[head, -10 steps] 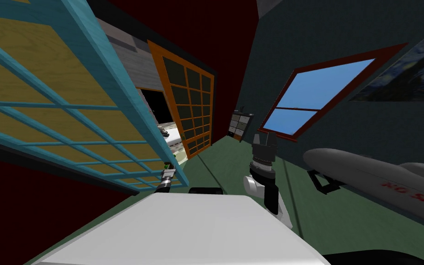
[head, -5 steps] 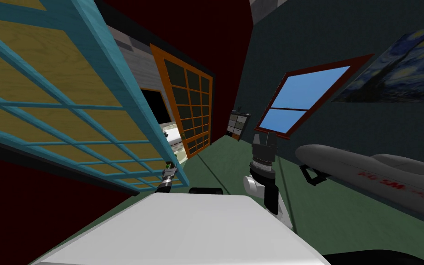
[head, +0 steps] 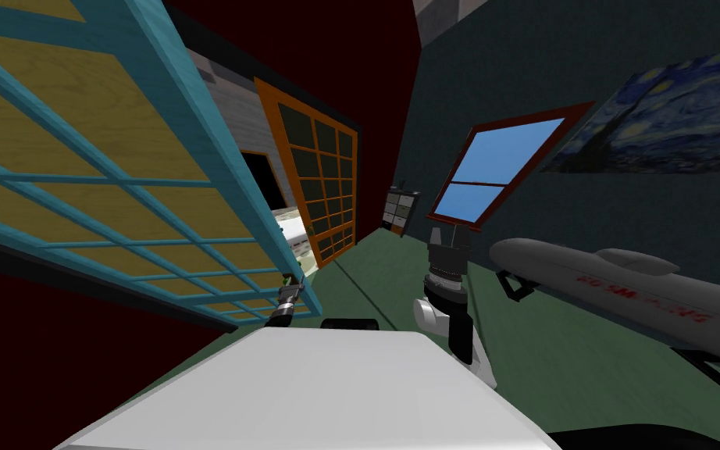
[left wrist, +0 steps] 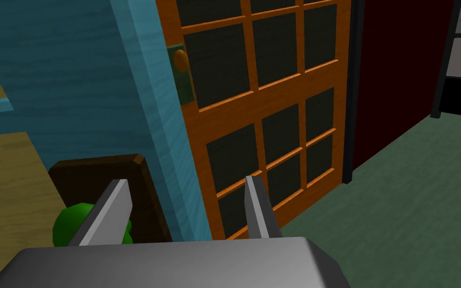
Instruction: Pull the door open
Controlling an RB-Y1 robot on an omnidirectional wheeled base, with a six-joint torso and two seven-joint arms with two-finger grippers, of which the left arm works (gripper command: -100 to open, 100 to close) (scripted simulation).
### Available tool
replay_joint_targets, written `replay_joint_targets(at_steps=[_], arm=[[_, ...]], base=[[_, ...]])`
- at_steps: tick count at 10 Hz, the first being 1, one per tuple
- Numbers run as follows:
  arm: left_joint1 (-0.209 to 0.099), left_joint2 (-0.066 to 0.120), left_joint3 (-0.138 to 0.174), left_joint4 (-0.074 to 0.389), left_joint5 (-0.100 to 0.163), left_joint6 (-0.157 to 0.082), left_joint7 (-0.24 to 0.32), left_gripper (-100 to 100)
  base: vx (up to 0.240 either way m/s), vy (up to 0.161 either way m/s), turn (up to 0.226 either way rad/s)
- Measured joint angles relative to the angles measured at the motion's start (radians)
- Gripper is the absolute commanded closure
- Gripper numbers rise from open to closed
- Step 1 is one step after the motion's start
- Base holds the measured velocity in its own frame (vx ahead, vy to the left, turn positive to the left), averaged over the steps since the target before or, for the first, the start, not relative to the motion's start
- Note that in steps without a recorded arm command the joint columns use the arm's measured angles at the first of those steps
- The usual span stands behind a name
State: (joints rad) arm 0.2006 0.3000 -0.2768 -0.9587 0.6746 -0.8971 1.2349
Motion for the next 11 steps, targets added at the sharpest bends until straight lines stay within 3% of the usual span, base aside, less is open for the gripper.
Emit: replay_joint_targets(at_steps=[4,6,8,9,11], arm=[[0.009,0.010,-0.029,-0.028,0.028,0.004,0.075,-100],[-0.004,0.007,-0.042,-0.020,0.029,-0.005,0.099,-100],[-0.002,0.009,-0.046,0.019,0.025,-0.054,0.125,-100],[0.025,0.014,-0.045,-0.003,0.025,-0.064,0.126,-100],[0.005,0.021,-0.045,0.042,0.022,-0.094,0.150,-100]], base=[[-0.082,0.016,-0.045],[-0.017,-0.013,-0.127],[0.035,0.043,-0.156],[0.031,0.026,-0.001],[0.018,0.014,-0.069]])
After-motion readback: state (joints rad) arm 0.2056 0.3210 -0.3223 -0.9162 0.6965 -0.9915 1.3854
